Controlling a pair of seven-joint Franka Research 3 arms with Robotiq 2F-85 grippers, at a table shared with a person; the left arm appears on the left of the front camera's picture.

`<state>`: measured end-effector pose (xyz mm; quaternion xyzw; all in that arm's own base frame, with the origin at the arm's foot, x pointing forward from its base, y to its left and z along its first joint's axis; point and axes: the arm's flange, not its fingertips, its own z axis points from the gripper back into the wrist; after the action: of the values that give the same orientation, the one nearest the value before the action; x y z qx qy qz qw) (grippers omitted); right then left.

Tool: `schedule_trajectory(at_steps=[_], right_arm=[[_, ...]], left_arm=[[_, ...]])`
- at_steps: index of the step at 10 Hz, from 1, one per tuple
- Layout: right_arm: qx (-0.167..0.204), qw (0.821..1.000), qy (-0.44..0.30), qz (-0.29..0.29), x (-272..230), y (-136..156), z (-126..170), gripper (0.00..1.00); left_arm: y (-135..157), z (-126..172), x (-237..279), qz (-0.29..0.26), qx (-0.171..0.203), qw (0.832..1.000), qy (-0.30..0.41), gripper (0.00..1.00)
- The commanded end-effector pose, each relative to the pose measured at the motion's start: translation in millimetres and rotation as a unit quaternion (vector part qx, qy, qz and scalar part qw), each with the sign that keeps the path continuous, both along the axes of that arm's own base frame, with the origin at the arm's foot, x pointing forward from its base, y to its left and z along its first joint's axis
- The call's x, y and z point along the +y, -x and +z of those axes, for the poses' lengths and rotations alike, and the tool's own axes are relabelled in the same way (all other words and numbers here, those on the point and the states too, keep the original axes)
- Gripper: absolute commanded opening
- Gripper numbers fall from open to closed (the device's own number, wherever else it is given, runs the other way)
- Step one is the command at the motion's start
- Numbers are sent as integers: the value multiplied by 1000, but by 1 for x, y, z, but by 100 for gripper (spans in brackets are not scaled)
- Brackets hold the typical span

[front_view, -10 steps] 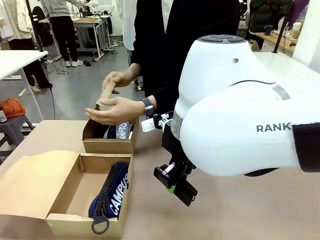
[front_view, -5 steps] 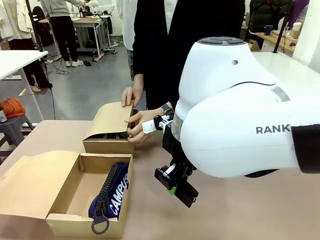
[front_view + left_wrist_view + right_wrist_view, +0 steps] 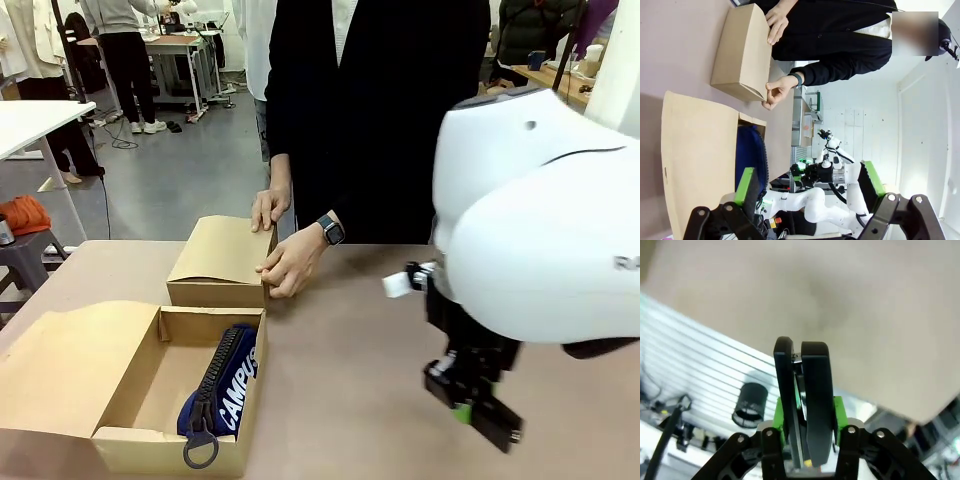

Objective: Place items inside the box.
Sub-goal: Pick up a Pencil pouch or Stapler and place it inside the Mailer Box closest to the robot.

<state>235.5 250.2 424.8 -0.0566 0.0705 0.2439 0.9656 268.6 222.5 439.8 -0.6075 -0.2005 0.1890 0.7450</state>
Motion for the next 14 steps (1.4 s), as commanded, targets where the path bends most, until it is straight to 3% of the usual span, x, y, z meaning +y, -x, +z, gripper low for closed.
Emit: schedule_trajectory(at_steps=[1,3,6,7,10,11,14], right_arm=[[-9,997,10,-75,-7,10,16,42],[-32,992,-30,-115,-7,8,20,42],[-31,990,-48,-131,0,4,21,42],[-45,982,-100,-152,13,0,23,42],[-110,950,-171,-237,108,-42,28,42],[-108,941,-191,-258,155,-62,22,42],[-73,945,-243,-207,271,-75,9,42]], left_arm=[[1,1,1,-3,-10,1000,2,100],[1,1,1,-3,-10,1000,2,100],[1,1,1,-3,-10,1000,2,100],[1,1,1,-3,-10,1000,2,100],[1,1,1,-3,-10,1000,2,100],[1,1,1,-3,-10,1000,2,100],[1,1,1,-3,-10,1000,2,100]])
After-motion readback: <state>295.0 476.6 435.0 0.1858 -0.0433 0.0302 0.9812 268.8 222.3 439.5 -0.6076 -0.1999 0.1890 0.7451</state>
